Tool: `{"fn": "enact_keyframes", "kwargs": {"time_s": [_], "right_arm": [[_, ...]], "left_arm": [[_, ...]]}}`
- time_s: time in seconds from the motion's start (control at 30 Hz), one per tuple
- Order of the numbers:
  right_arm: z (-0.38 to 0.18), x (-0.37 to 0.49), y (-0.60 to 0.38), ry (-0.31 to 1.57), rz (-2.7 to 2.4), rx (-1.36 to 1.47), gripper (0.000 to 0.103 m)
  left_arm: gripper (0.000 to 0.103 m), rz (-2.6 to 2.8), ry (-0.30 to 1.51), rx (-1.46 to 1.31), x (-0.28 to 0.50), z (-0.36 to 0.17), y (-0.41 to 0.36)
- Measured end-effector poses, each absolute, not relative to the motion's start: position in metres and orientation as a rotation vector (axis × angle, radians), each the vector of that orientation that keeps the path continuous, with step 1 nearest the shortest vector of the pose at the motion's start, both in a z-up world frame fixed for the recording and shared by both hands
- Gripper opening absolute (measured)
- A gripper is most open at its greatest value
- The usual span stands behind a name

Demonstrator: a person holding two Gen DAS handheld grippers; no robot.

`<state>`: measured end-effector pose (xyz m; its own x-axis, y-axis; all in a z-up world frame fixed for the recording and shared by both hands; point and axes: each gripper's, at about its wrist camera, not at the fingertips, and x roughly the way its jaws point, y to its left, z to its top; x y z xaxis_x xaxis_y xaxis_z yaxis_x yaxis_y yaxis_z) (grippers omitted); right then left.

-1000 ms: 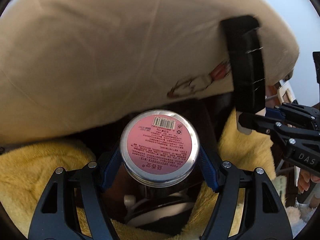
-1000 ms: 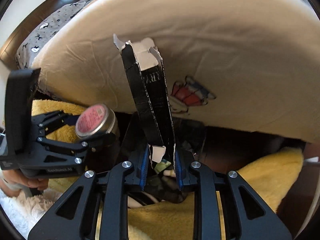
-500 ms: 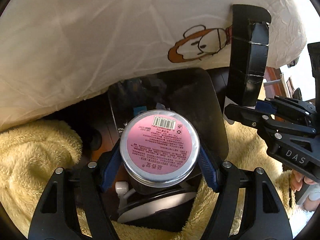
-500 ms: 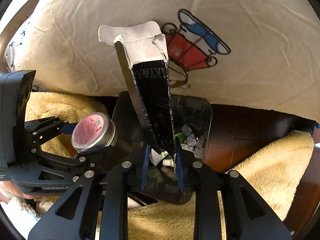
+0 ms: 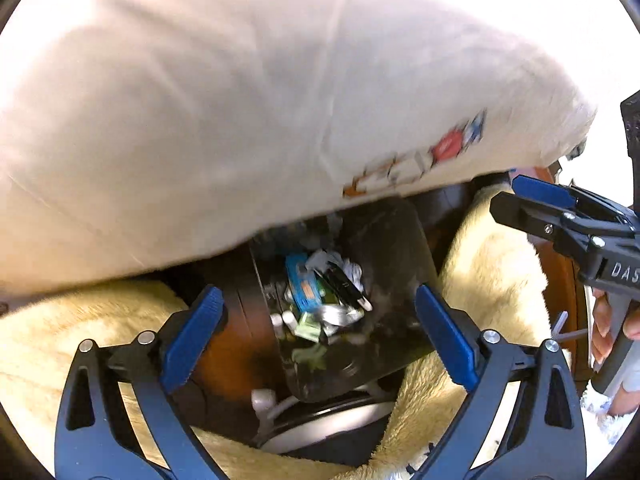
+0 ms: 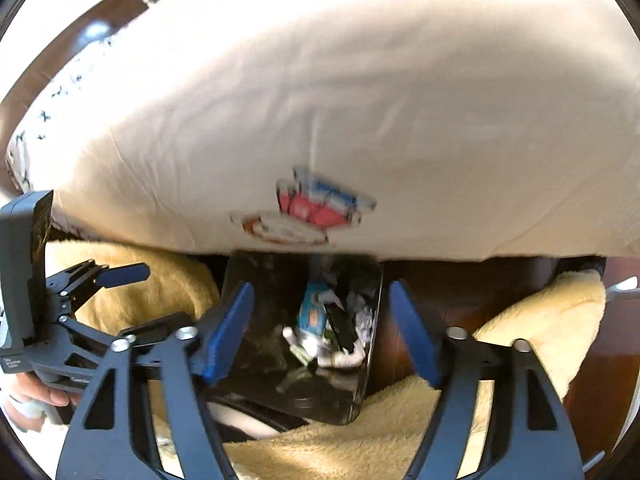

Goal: Collect trash
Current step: 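Grasp the white tape roll with the left tool while the right tool grasps the knitted toy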

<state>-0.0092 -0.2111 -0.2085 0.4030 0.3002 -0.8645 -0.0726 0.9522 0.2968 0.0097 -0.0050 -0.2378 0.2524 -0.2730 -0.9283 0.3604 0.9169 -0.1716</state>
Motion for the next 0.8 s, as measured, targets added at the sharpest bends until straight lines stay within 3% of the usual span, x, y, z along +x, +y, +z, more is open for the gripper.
{"fn": "enact_keyframes", "kwargs": {"time_s": [0.27,0.53,0.8], "right_arm": [[-0.126,0.006,-0.227,0.918,0.226,0.171,0.090],[-0.073,0.063,-0.234,0.810,0.189,0.122,0.090],[-0.058,0.140,-0.215,0.779,0.188,0.101,0.090]], "left_arm": [[0.095,-0.424,1.052,0.068,0.023,-0.156,0.006],[0.095,-0.366,0.931,0.088,0.065,-0.105,0.010],[0.095,-0.328,0.900,0.091,0.125,-0.084,0.011]]}}
